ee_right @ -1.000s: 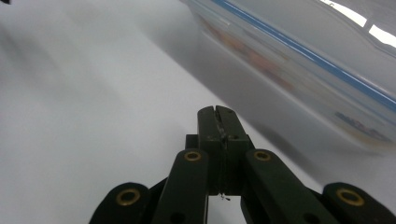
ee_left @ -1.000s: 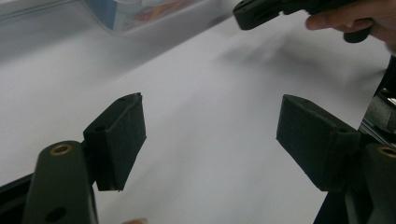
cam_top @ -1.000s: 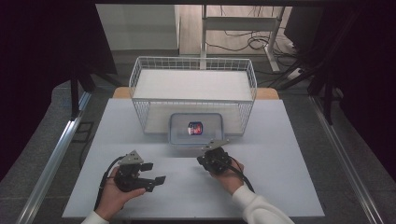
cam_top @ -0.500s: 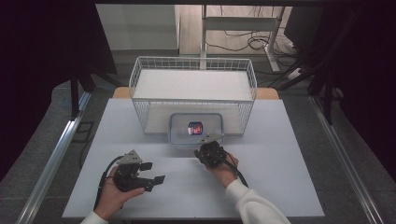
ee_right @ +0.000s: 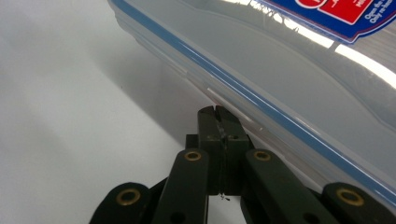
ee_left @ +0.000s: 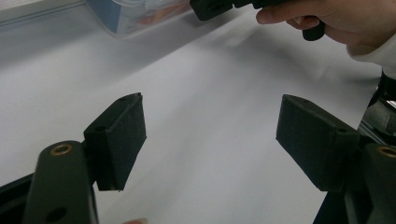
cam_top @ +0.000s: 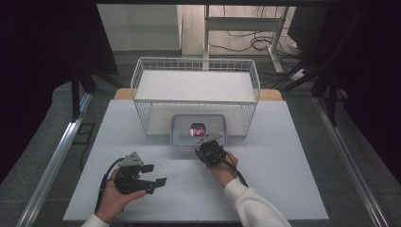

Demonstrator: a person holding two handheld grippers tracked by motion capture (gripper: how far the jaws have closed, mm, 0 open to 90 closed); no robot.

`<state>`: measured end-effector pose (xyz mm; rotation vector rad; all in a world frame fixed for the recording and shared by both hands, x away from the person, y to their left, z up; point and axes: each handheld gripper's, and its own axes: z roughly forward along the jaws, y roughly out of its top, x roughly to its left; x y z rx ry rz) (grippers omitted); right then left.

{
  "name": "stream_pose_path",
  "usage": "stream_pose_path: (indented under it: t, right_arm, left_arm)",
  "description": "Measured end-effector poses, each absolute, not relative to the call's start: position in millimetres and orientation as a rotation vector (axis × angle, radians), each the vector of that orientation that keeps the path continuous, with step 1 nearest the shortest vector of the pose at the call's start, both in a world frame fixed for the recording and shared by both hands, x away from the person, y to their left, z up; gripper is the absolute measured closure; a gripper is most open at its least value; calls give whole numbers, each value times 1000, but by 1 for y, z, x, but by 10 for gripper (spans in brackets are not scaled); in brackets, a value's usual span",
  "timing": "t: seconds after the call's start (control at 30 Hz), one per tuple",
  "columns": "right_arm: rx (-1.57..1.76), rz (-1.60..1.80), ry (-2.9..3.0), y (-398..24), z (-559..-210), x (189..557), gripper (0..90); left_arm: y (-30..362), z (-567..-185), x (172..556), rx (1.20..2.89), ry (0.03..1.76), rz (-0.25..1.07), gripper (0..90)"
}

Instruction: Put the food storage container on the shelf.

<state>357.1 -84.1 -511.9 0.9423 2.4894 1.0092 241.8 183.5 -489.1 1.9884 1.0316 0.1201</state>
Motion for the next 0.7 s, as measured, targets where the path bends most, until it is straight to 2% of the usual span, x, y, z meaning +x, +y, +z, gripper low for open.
stream_pose_path:
  t: [0.7]
  right_arm:
    - [991,1097,2411,-87,-497,368,888]
  left_arm:
    - [185,-489,242,1968,1040,109,237]
